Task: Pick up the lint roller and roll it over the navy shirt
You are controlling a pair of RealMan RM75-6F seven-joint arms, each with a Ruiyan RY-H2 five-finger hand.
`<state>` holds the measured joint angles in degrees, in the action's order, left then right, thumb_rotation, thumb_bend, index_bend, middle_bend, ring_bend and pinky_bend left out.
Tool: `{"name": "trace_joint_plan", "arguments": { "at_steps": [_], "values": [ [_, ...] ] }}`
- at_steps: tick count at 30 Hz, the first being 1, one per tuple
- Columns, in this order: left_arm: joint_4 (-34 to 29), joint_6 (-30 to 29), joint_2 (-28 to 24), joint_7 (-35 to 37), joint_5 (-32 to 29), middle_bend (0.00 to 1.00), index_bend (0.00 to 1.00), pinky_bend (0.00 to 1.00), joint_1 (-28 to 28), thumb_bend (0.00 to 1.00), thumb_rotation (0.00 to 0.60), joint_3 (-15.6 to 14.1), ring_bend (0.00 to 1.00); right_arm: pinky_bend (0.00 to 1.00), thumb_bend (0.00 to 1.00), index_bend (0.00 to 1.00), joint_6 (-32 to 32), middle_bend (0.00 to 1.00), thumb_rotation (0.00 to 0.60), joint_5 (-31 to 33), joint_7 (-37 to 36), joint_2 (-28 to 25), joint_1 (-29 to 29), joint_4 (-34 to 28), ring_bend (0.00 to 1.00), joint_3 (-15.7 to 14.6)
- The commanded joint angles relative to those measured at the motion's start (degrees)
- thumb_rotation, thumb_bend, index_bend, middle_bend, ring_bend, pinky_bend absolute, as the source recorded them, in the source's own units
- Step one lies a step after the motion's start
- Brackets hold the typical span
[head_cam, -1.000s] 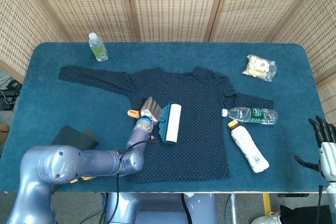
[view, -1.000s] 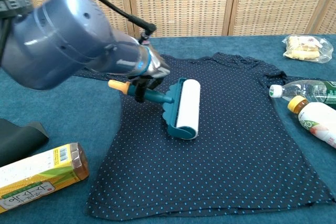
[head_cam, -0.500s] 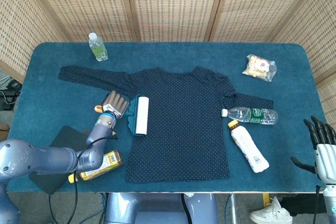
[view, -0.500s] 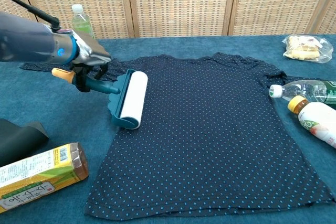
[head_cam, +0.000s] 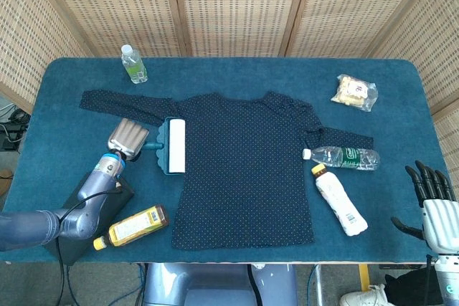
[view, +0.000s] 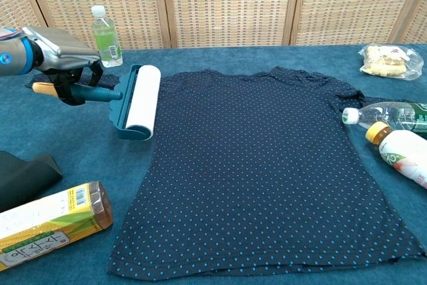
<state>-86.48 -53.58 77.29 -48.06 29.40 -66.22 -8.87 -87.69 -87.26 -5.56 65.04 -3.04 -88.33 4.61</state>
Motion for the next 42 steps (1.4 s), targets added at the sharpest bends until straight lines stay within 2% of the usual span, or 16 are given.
{"name": "trace_joint_plan", "arguments": {
  "at_steps": [1, 2, 3, 4, 5, 7, 8, 17, 20, 23, 26, 31, 35, 37, 42],
  "values": [
    [0.8, 0.3, -0.7, 1.9, 2.1, 0.33, 0.59, 0.42, 1.7, 0.43, 0.6, 0.0, 0.34, 0.0, 0.09, 0.0, 0.0, 0.0, 0.6, 0.0, 0.3, 0.1, 0.0, 0.0, 0.0, -0.1],
    [0.9, 0.5, -0.9, 2.4, 2.6, 0.24, 0.55, 0.36, 2.2, 0.38, 0.6, 0.0, 0.26, 0.0, 0.09, 0.0, -0.1, 0.0, 0.6, -0.1, 0.4, 0.2, 0.0, 0.0, 0.0, -0.1],
    [1.0, 0.9, -1.2, 2.9, 2.9, 0.11, 0.45, 0.25, 2.7, 0.31, 0.6, 0.0, 0.14, 0.0, 0.09, 0.0, -0.2, 0.0, 0.6, -0.2, 0.5, 0.3, 0.0, 0.0, 0.0, -0.1],
    [0.9, 1.3, -1.4, 3.0, 2.9, 0.03, 0.31, 0.14, 3.0, 0.24, 0.6, -0.1, 0.05, 0.0, 0.09, 0.0, -0.2, 0.0, 0.6, -0.2, 0.6, 0.3, 0.0, 0.0, 0.0, -0.1],
    [0.8, 1.8, -1.7, 3.1, 2.7, 0.0, 0.17, 0.06, 3.2, 0.19, 0.6, -0.1, 0.01, 0.0, 0.09, 0.0, -0.2, 0.0, 0.6, -0.2, 0.7, 0.3, 0.0, 0.0, 0.0, -0.2],
    [0.6, 2.7, -2.1, 3.9, 2.5, 0.0, 0.04, 0.0, 3.7, 0.12, 0.6, 0.2, 0.0, 0.0, 0.09, 0.0, -0.1, 0.0, 0.6, -0.3, 0.9, 0.4, 0.0, 0.0, 0.0, -0.2],
    [0.7, 2.8, -2.1, 4.7, 2.9, 0.0, 0.01, 0.0, 4.3, 0.1, 0.6, 0.5, 0.0, 0.0, 0.09, 0.0, 0.0, 0.0, 0.6, -0.3, 1.0, 0.5, 0.0, 0.0, 0.0, -0.3],
    [1.9, 0.0, -2.1, 13.8, 10.6, 0.0, 0.0, 0.0, 10.5, 0.07, 0.6, 3.1, 0.0, 0.0, 0.09, 0.0, 0.0, 0.0, 0.6, -0.6, 1.8, 0.7, -0.1, -0.1, 0.0, -0.5],
    [-0.3, -4.3, -2.9, 19.7, 14.8, 0.0, 0.0, 0.0, 14.3, 0.08, 0.6, 4.5, 0.0, 0.0, 0.09, 0.0, 0.0, 0.0, 0.6, -0.3, 1.8, 0.6, -0.1, 0.1, 0.0, -0.4],
    [-2.8, -10.7, -3.5, 24.4, 20.4, 0.0, 0.0, 0.0, 18.8, 0.07, 0.6, 4.7, 0.0, 0.0, 0.09, 0.0, 0.2, 0.0, 0.6, 0.0, 1.6, 0.5, -0.1, 0.3, 0.0, -0.4],
    [-5.1, -19.4, -3.5, 27.5, 27.0, 0.0, 0.0, 0.0, 24.6, 0.08, 0.6, 3.6, 0.0, 0.0, 0.09, 0.0, 0.5, 0.0, 0.6, 0.3, 2.1, 0.5, -0.2, 0.6, 0.0, -0.3],
    [-6.6, -25.7, -3.1, 30.1, 31.8, 0.0, 0.0, 0.0, 29.5, 0.07, 0.6, 2.5, 0.0, 0.0, 0.09, 0.0, 0.5, 0.0, 0.6, 0.5, 2.5, 0.5, -0.2, 0.6, 0.0, -0.2],
    [-7.0, -34.3, -1.9, 33.3, 39.0, 0.0, 0.0, 0.0, 36.7, 0.07, 0.6, -0.3, 0.0, 0.0, 0.09, 0.0, 0.4, 0.0, 0.6, 0.3, 3.0, 0.2, -0.3, 0.1, 0.0, -0.2],
    [-5.7, -39.4, -1.6, 35.0, 43.9, 0.0, 0.0, 0.0, 41.4, 0.07, 0.6, -3.2, 0.0, 0.0, 0.09, 0.0, 0.3, 0.0, 0.6, -0.2, 3.6, 0.1, -0.3, -0.3, 0.0, -0.4],
    [-2.7, -42.0, -1.1, 37.1, 47.3, 0.0, 0.0, 0.0, 45.9, 0.07, 0.6, -4.4, 0.0, 0.0, 0.09, 0.0, -0.2, 0.0, 0.6, -0.5, 4.1, -0.1, -0.1, -0.7, 0.0, -0.4]
  ]
}}
